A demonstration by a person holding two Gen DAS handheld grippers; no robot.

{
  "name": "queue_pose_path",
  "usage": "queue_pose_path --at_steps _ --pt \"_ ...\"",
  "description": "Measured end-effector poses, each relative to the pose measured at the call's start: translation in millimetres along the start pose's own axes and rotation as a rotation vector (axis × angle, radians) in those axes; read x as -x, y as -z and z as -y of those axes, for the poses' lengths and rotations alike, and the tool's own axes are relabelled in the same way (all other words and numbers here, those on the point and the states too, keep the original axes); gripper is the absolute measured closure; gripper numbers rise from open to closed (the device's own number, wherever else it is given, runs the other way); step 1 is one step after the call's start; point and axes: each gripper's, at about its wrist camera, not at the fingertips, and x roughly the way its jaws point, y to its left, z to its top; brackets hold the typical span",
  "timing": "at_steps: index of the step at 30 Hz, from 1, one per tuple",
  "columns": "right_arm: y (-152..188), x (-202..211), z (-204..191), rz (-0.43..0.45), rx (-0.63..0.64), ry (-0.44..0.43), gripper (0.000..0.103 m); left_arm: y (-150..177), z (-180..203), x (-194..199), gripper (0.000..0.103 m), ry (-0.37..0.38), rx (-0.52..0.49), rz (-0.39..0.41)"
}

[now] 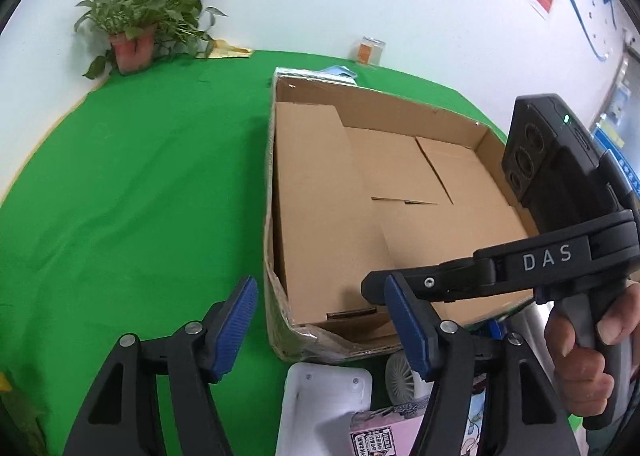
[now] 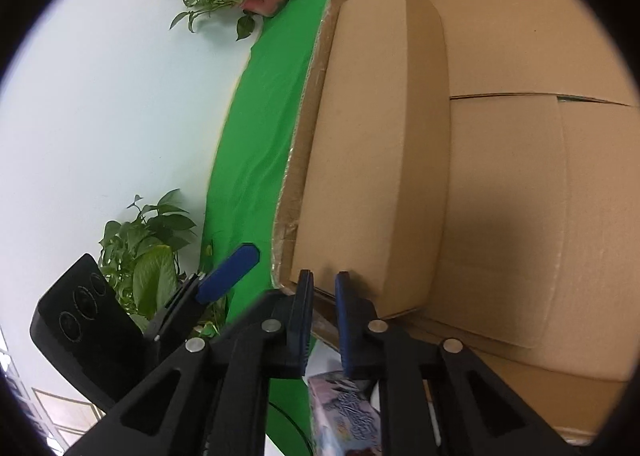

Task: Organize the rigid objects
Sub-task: 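Release the panel and withdraw both grippers from the box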

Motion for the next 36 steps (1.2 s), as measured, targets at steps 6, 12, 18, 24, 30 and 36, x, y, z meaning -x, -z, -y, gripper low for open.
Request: queue_pose_path --at_steps 6,12,18,24,30,36 --pt "29.0 58.9 -8.6 0.196 0.057 0.172 0.036 5.0 7.5 0.3 0.043 0.043 -0.003 -0.013" --pt "106.2 126.6 -31.9 0.485 0.196 0.495 0.02 22.6 26.5 42.0 0.004 -0.03 -0.007 0.107" --pt "178.6 130.0 -35.0 0.608 0.225 0.701 0.02 63.2 64.3 100.4 0.001 -0.129 -0.057 0.32" --pt "223.9 133.1 -26.7 0.646 0.231 0.804 0.027 97.1 106.8 109.9 0.05 -0.141 -0.121 0.307" --pt "260.2 137.3 -20.6 0.661 0.268 0.835 0.072 118.8 130.9 103.6 0.091 -0.057 -0.104 0.268" --pt "290.0 143.3 -12.6 0.707 0.284 0.806 0.013 142.2 156.1 111.1 0.0 -0.134 -0.168 0.356"
